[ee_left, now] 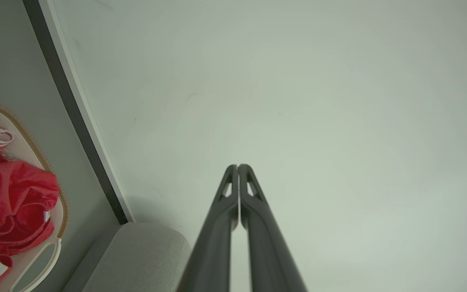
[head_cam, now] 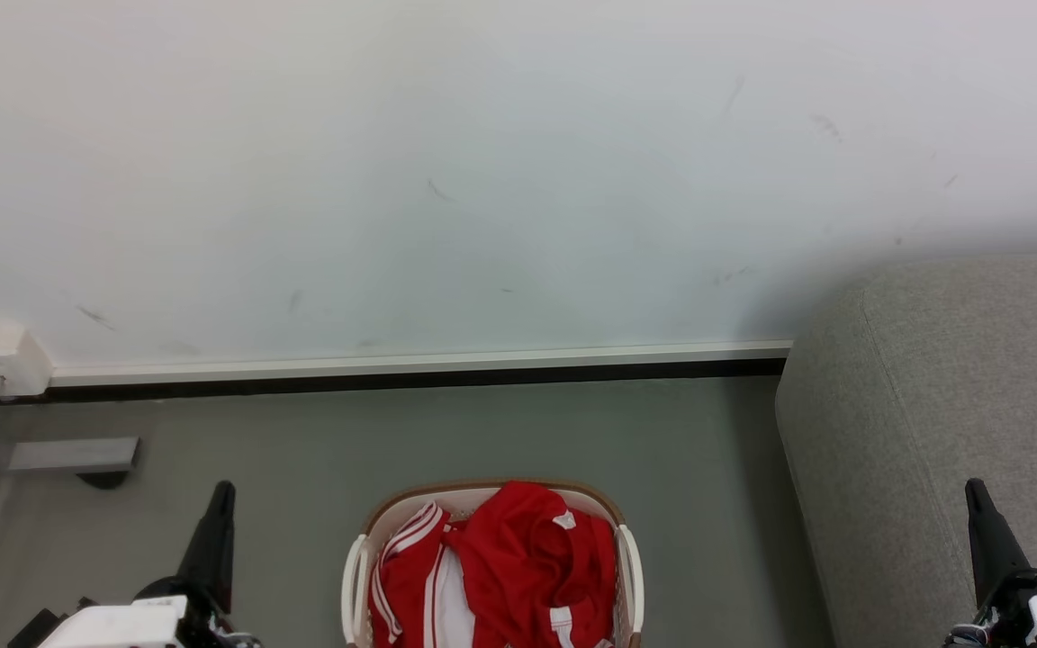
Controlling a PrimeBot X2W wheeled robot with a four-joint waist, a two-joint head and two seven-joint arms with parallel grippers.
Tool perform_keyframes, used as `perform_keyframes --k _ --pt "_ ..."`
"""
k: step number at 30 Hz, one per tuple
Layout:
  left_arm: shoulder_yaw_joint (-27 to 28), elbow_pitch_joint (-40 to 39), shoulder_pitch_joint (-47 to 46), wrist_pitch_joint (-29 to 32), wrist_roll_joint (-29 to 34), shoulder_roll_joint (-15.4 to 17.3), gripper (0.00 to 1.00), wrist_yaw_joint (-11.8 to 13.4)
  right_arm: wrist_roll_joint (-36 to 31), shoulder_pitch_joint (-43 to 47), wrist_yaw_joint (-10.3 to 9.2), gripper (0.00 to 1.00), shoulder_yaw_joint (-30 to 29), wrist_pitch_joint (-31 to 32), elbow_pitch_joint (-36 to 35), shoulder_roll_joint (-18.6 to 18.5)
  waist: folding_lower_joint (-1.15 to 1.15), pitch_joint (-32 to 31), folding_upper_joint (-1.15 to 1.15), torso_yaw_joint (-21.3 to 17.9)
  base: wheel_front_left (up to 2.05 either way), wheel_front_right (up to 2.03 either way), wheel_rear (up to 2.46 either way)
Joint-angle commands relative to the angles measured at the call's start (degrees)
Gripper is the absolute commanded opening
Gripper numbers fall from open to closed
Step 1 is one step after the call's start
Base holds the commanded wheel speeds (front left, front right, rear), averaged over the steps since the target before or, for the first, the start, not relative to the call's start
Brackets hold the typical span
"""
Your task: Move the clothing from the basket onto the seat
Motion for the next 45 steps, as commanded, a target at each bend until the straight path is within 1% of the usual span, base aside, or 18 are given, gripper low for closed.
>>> perform_keyframes --k 1,4,5,10,14,17,23,29,30,32,40,41,42,43,44,45 --pt "0.0 -0.2 -0.5 0.2 -0.8 0.1 0.00 -0.3 -0.3 -0.8 -0.13 0.00 -0.2 0.1 -0.2 0.0 0.00 0.0 0.00 0.0 0.00 0.00 0.00" --pt "0.0 -0.2 -0.5 0.2 -0.8 0.1 0.00 -0.3 -0.3 -0.8 -0.13 0.00 -0.2 0.1 -0.2 0.0 0.00 0.0 0.00 0.0 0.00 0.00 0.00" --pt "0.0 -0.2 -0.5 0.2 -0.8 0.2 1.00 -0.3 -0.3 -0.8 -0.13 1.00 -0.2 0.1 -0.2 0.0 0.00 0.0 0.00 0.0 0.00 0.00 0.00" --pt "-0.5 0.3 0.4 -1.1 0.6 -0.1 1.00 0.0 -0.3 0.4 0.00 1.00 0.9 -1.1 0.1 0.0 0.00 0.0 0.00 0.0 0.00 0.00 0.00" --pt "-1.2 0.3 0.6 -2.3 1.3 -0.1 1.00 0.0 -2.0 0.8 -0.01 1.00 1.4 -2.3 -0.3 0.0 0.00 0.0 0.00 0.1 0.00 0.00 0.00" --pt "-1.5 0.3 0.7 -3.2 2.3 0.0 1.00 0.0 -4.5 1.0 -0.01 1.00 1.7 -3.2 -0.8 0.0 0.00 0.0 0.00 0.1 0.00 0.00 0.00" --pt "-2.0 0.2 0.9 -4.8 6.0 0.0 1.00 0.0 -12.3 1.4 -0.02 1.00 2.3 -4.8 -2.4 0.0 0.00 0.0 0.00 0.2 0.00 0.00 0.00" --pt "-2.5 -0.1 1.3 -6.2 12.1 0.0 1.00 0.0 -21.7 1.8 -0.02 1.00 3.1 -6.2 -4.0 0.0 0.00 0.0 0.00 0.3 0.00 0.00 0.00" --pt "-2.5 -0.1 1.3 -6.2 12.1 0.0 1.00 0.0 -21.7 1.8 -0.02 1.00 3.1 -6.2 -4.0 0.0 0.00 0.0 0.00 0.3 0.00 0.00 0.00" --pt "-2.6 -0.2 1.4 -6.7 14.4 0.0 1.00 0.0 -24.6 2.0 -0.02 1.00 3.4 -6.7 -4.5 0.0 0.00 0.1 0.00 0.3 0.00 0.00 0.00" --pt "-2.8 -0.6 2.1 -8.5 26.4 0.1 1.00 -0.1 -38.1 2.8 -0.03 1.00 5.1 -8.5 -5.3 -0.1 0.00 0.2 0.00 0.4 0.00 0.00 0.00" --pt "-2.9 -0.9 2.2 -8.9 29.4 0.1 1.00 -0.1 -40.6 2.9 -0.03 1.00 5.4 -8.9 -5.3 -0.1 0.00 0.2 0.00 0.4 0.00 0.00 0.00" --pt "-2.9 -0.9 2.2 -8.9 29.4 0.1 1.00 -0.1 -40.6 2.9 -0.03 1.00 5.4 -8.9 -5.3 -0.1 0.00 0.2 0.00 0.4 0.00 0.00 0.00" --pt "-2.9 -1.1 2.4 -9.1 30.9 0.2 1.00 -0.1 -41.7 3.0 -0.03 1.00 5.5 -9.2 -5.2 -0.1 0.00 0.2 0.00 0.4 0.00 0.00 0.00" --pt "-3.0 -1.5 2.6 -9.6 33.6 0.2 1.00 -0.1 -44.1 3.2 -0.04 1.00 5.7 -9.6 -5.0 -0.1 0.00 0.1 0.00 0.4 0.00 0.00 0.00" --pt "-3.0 -1.5 2.6 -9.6 33.6 0.2 1.00 -0.1 -44.1 3.2 -0.04 1.00 5.7 -9.6 -5.0 -0.1 0.00 0.1 0.00 0.4 0.00 0.00 0.00"
